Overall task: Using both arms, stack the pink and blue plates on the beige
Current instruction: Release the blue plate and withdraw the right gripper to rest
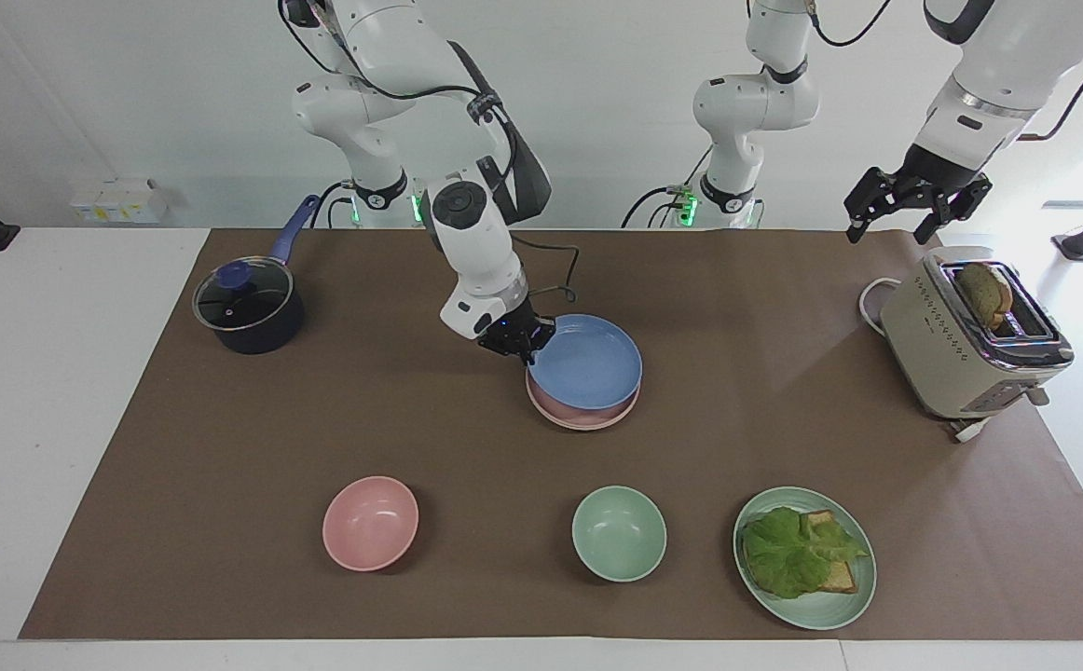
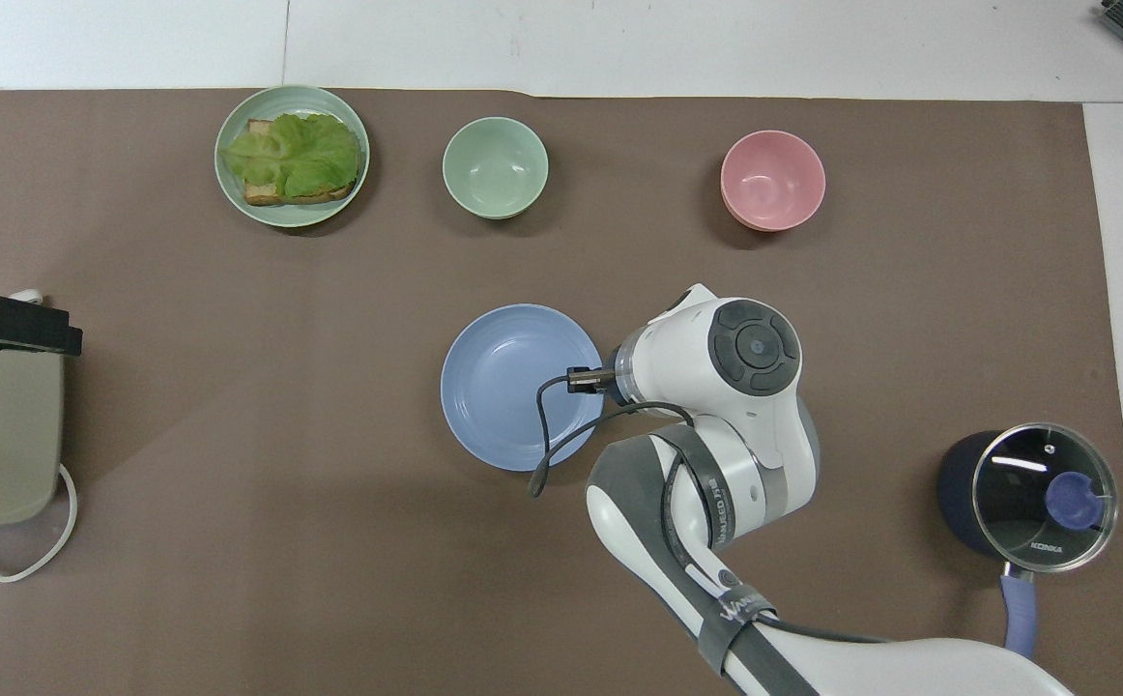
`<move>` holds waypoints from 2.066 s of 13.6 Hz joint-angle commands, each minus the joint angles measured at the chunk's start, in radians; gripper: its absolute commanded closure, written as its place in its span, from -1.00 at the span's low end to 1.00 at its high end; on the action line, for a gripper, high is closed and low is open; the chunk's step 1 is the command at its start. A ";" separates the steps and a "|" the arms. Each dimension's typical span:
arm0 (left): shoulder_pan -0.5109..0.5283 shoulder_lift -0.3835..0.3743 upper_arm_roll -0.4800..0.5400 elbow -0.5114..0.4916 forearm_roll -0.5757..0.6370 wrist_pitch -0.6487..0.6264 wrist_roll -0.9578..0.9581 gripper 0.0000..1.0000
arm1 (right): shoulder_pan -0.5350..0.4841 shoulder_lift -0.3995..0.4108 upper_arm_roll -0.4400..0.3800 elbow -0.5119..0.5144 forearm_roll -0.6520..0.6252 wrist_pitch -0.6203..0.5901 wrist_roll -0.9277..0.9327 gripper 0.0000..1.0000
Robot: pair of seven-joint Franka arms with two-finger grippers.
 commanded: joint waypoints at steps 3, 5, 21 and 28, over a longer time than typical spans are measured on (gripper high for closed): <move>0.008 -0.010 -0.005 -0.005 0.017 -0.009 0.012 -1.00 | -0.004 0.027 0.003 0.015 0.033 0.026 -0.043 0.57; 0.008 -0.010 -0.005 -0.005 0.017 -0.009 0.012 -1.00 | -0.004 0.031 0.003 0.015 0.033 0.028 -0.044 0.38; 0.008 -0.010 -0.004 -0.005 0.017 -0.009 0.012 -1.00 | -0.372 -0.185 -0.012 0.250 -0.175 -0.470 -0.101 -1.00; 0.008 -0.010 -0.005 -0.005 0.017 -0.009 0.012 -1.00 | -0.527 -0.300 -0.017 0.287 -0.200 -0.697 -0.256 -1.00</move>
